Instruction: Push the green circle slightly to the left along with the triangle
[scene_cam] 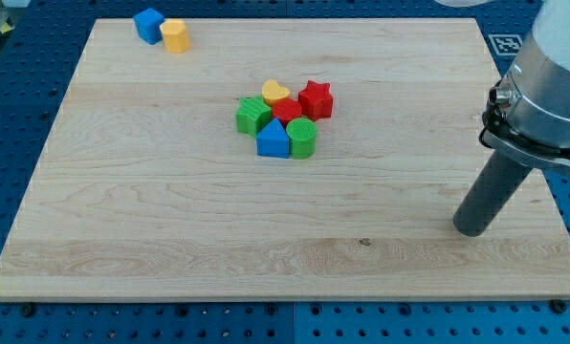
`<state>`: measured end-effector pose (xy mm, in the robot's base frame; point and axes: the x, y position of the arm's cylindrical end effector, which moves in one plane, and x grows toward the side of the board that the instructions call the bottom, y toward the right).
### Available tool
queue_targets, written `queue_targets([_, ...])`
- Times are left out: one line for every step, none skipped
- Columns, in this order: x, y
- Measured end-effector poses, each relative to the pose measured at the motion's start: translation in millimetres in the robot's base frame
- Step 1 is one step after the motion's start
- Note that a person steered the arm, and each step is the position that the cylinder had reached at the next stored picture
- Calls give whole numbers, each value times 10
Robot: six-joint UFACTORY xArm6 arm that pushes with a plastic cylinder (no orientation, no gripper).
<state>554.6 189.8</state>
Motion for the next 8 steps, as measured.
queue_targets([0,2])
queue_targets([0,-9])
queue_targets([-252,-164])
queue_targets([-699,-437])
queue_targets([-968,-574])
queue_targets([-968,-574])
queue_targets([-942,-729])
queue_targets([-942,-995])
